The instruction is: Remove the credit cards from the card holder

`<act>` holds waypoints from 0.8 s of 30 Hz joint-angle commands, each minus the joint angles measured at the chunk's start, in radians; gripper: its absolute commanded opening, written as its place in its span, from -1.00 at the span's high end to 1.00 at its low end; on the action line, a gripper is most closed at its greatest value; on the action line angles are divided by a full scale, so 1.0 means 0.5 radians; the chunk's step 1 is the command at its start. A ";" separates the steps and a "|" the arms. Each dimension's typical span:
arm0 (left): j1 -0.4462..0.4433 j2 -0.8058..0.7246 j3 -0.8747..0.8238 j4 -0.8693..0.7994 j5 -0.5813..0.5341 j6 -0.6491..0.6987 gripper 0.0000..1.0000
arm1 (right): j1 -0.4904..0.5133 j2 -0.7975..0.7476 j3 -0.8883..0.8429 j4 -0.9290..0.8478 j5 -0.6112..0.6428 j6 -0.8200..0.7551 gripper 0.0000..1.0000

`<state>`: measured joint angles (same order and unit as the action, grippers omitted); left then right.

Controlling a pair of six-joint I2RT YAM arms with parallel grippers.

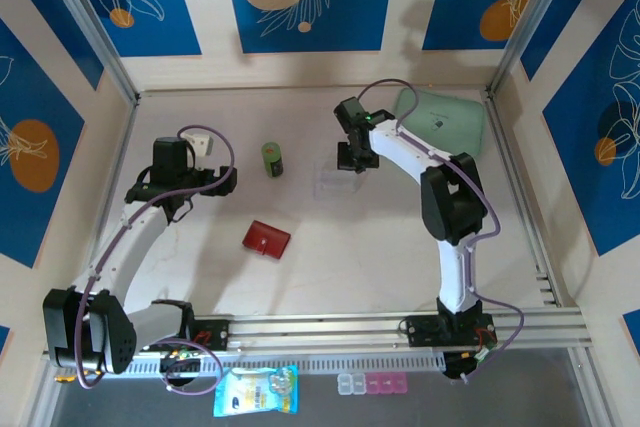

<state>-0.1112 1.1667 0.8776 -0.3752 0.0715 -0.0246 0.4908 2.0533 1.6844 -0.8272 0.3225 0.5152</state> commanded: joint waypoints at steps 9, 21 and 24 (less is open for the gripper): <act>0.020 0.021 -0.010 0.020 0.044 -0.010 -0.99 | 0.047 0.115 0.139 -0.057 0.109 0.022 1.00; 0.020 0.049 -0.007 0.020 0.050 -0.024 -1.00 | 0.049 0.137 0.177 -0.073 0.109 0.007 0.90; 0.022 0.058 -0.004 0.017 0.059 -0.031 -0.99 | 0.048 0.109 0.195 -0.088 0.126 -0.004 0.86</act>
<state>-0.1112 1.1824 0.8776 -0.3752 0.0784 -0.0280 0.5087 2.1059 1.7409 -0.8501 0.3676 0.5167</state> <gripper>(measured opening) 0.998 0.066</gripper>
